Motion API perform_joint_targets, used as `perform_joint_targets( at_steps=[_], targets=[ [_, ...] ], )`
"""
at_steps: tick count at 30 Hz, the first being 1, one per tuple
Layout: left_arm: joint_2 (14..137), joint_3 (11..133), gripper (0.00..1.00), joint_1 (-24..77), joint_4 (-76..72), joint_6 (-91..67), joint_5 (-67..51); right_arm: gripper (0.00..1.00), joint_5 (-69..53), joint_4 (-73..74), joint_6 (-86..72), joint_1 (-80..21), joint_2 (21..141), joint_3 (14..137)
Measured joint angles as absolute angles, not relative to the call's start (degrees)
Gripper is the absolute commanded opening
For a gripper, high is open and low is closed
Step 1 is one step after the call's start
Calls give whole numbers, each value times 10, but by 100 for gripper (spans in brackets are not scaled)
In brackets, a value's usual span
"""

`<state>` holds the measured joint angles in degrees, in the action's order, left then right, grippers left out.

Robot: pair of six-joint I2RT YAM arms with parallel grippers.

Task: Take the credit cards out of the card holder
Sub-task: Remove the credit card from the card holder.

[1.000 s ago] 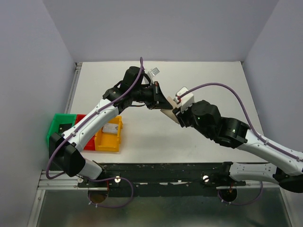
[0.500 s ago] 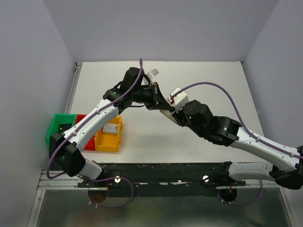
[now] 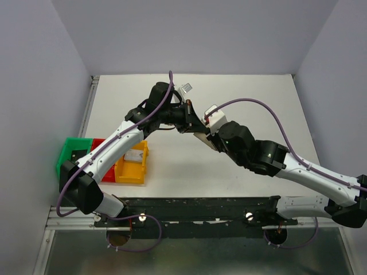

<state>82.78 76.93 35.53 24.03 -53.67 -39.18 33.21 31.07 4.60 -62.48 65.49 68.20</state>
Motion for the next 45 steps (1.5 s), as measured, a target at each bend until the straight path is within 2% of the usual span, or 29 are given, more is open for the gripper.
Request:
perform_joint_targets(
  at_steps=[4, 8, 15, 45],
  targets=[
    [826, 764, 0, 354, 231, -537, -392, 32, 340, 311, 46, -627, 663, 686],
    [826, 762, 0, 352, 226, -536, -392, 23, 348, 311, 46, -629, 671, 690],
    [825, 760, 0, 353, 219, -534, -391, 0, 352, 314, 45, -631, 675, 693],
    [801, 745, 0, 360, 237, -515, -406, 0, 407, 333, 40, -625, 673, 699]
  ],
)
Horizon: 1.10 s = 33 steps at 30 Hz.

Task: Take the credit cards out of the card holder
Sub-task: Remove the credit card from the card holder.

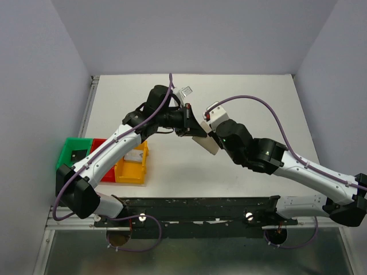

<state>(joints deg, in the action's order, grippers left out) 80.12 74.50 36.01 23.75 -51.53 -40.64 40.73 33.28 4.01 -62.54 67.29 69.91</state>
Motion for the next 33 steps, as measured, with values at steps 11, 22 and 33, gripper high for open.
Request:
perform_joint_targets(
  at_steps=[11, 22, 33],
  targets=[
    [749, 642, 0, 360, 163, -387, -415, 0, 329, 385, -33, -576, 620, 702],
    [675, 564, 0, 345, 95, -149, -465, 62, 221, 390, -91, -548, 554, 688],
    [722, 576, 0, 349, 146, -34, -556, 69, 46, 350, -120, -532, 491, 644]
  ],
)
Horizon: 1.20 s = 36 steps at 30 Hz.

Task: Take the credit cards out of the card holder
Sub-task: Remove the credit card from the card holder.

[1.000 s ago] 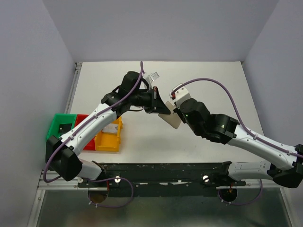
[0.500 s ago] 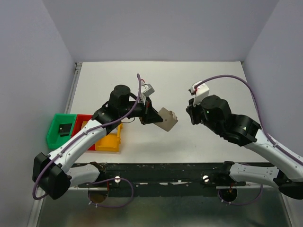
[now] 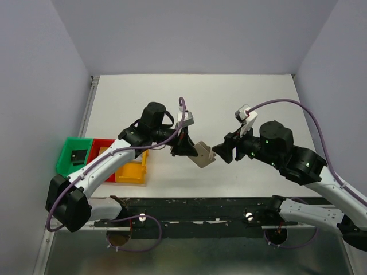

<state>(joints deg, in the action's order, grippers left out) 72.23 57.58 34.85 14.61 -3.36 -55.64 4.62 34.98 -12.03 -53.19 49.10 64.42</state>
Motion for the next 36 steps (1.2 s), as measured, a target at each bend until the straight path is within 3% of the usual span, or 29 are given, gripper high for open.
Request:
perform_joint_targets(
  at_steps=[30, 36],
  targets=[
    [637, 538, 0, 395, 88, 40, -589, 55, -79, 344, -117, -522, 520, 616],
    [624, 526, 0, 396, 73, 41, -595, 63, -80, 340, -119, -514, 515, 615]
  ],
)
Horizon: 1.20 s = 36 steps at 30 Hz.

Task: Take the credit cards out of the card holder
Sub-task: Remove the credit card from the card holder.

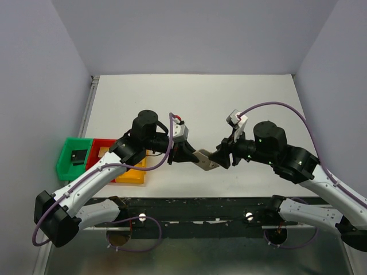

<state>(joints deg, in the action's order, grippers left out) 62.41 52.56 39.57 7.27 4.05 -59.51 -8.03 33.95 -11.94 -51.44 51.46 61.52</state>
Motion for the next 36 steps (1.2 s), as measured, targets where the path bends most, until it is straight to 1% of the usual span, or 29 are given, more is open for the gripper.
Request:
perform_joint_targets(
  at_steps=[5, 11, 14, 29, 31, 36],
  targets=[
    [619, 526, 0, 399, 74, 52, -596, 64, -76, 337, -122, -503, 501, 614],
    [619, 526, 0, 410, 93, 65, -596, 61, -65, 338, -116, -502, 516, 618],
    [619, 526, 0, 411, 104, 72, -596, 61, -53, 345, -109, -502, 527, 622],
    [595, 526, 0, 414, 134, 103, -599, 61, 76, 414, -71, -473, 505, 625],
    [595, 527, 0, 414, 137, 105, -601, 61, 90, 423, -70, -468, 505, 628],
    [595, 527, 0, 414, 148, 106, -604, 67, 81, 420, -64, -464, 476, 638]
  ],
)
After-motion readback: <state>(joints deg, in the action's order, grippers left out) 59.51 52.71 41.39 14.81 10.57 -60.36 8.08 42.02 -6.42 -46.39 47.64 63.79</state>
